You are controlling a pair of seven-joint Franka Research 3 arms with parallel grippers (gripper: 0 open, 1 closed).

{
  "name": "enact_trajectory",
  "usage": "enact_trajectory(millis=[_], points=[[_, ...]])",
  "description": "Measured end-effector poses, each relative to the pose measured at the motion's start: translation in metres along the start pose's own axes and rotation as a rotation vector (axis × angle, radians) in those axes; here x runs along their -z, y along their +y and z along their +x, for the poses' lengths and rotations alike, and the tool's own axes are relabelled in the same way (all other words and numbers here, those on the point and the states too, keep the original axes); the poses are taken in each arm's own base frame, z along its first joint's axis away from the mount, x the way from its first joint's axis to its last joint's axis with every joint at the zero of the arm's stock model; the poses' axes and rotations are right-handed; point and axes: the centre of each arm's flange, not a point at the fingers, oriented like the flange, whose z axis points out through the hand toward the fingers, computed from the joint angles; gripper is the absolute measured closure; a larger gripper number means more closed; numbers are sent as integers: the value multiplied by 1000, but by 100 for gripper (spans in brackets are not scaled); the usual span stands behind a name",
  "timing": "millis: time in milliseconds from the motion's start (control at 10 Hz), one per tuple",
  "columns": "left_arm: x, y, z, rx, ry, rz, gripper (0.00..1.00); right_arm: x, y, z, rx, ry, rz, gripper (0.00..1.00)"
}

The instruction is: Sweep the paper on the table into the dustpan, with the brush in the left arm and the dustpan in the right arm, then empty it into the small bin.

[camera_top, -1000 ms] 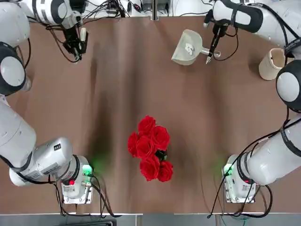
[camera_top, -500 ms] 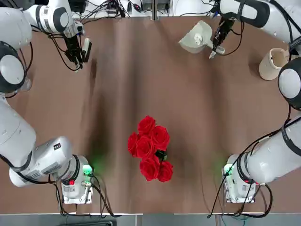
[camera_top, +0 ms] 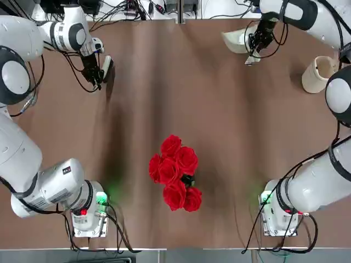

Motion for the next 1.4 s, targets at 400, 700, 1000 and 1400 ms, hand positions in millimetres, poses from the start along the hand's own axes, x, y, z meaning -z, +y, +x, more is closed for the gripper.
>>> enact_trajectory(millis=[400,700,1000,1400], points=[[-4,17,1,100,-7,9,73,27,25,16,-514,126,48,67],[-10,20,3,96,-9,6,72,50,57,15,-689,153,70,67],[-15,19,6,88,-11,-1,61,58,71,12,-720,161,51,67],[-15,17,6,83,-8,9,57,65,136,14,-833,166,46,67]])
